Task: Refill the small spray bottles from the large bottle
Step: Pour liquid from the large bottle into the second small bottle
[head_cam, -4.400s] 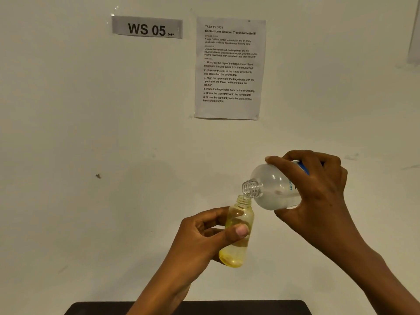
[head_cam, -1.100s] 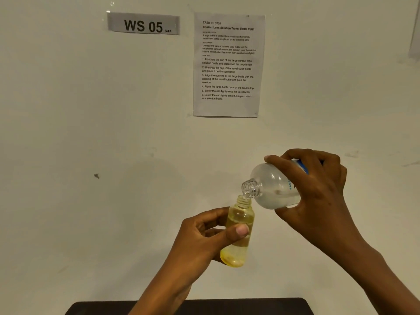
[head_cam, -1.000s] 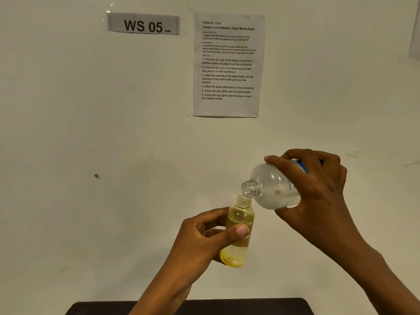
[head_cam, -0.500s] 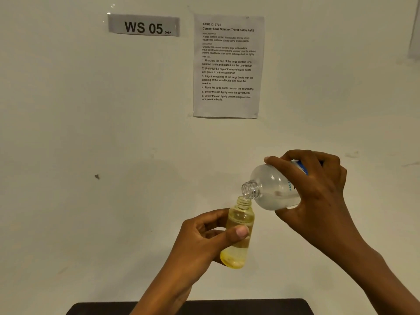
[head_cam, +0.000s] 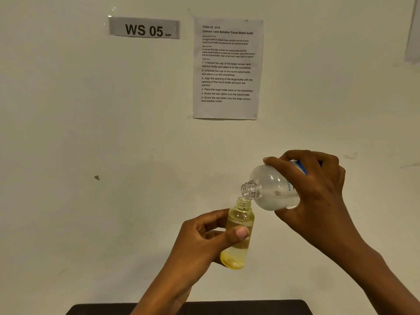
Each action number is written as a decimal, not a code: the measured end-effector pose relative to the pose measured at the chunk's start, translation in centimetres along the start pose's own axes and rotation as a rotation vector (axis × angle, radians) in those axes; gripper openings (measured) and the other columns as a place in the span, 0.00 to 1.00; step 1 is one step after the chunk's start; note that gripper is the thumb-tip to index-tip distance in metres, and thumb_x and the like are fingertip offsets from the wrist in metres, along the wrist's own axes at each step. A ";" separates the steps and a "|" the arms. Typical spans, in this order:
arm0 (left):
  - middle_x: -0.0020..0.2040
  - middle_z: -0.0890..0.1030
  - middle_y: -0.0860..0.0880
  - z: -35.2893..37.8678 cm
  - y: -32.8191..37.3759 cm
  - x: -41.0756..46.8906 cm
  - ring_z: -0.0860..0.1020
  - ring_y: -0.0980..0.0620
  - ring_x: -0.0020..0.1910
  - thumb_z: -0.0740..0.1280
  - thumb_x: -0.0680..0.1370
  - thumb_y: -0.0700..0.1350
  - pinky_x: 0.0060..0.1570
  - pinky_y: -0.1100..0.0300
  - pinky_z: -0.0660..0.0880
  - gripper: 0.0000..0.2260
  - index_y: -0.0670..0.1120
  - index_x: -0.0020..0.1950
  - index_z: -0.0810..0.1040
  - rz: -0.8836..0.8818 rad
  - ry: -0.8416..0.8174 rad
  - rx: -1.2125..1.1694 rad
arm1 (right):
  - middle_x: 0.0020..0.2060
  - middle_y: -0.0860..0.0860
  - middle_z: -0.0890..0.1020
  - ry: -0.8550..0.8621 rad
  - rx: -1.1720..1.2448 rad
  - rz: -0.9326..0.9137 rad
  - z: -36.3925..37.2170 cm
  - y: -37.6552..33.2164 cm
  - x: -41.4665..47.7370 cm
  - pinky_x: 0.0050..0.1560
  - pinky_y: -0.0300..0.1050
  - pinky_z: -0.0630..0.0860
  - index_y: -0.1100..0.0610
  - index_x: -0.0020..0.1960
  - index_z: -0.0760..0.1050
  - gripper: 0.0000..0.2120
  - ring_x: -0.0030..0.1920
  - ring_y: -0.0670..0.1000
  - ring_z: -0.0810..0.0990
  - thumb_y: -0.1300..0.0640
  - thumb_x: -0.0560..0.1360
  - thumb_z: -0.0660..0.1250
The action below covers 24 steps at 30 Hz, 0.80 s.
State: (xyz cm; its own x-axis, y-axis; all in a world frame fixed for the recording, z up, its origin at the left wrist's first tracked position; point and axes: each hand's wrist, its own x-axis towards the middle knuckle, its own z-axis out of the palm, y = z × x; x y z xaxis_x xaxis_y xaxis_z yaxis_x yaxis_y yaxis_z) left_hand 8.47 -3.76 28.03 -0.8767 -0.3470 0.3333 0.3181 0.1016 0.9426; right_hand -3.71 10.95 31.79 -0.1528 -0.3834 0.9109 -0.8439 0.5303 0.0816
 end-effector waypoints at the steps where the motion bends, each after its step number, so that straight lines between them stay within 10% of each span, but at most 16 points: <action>1: 0.41 0.85 0.57 0.0 0.0 0.0 0.84 0.54 0.39 0.71 0.57 0.52 0.30 0.63 0.77 0.15 0.56 0.42 0.82 0.000 -0.001 -0.001 | 0.53 0.54 0.76 0.000 0.000 0.000 0.0 0.0 0.0 0.51 0.50 0.59 0.47 0.61 0.68 0.39 0.55 0.56 0.64 0.62 0.54 0.79; 24: 0.41 0.85 0.56 0.0 0.0 -0.2 0.84 0.55 0.38 0.72 0.57 0.51 0.30 0.64 0.77 0.12 0.55 0.40 0.83 -0.002 0.003 -0.023 | 0.53 0.53 0.76 0.014 -0.013 -0.007 0.0 -0.1 0.0 0.50 0.49 0.59 0.47 0.61 0.68 0.39 0.55 0.56 0.64 0.62 0.53 0.79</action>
State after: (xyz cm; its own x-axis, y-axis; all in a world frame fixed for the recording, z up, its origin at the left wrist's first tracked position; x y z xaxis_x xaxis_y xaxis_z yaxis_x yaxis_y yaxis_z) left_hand 8.63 -3.67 27.97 -0.8762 -0.3502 0.3310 0.3244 0.0793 0.9426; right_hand -3.59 10.92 31.81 -0.1397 -0.3766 0.9158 -0.8382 0.5373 0.0931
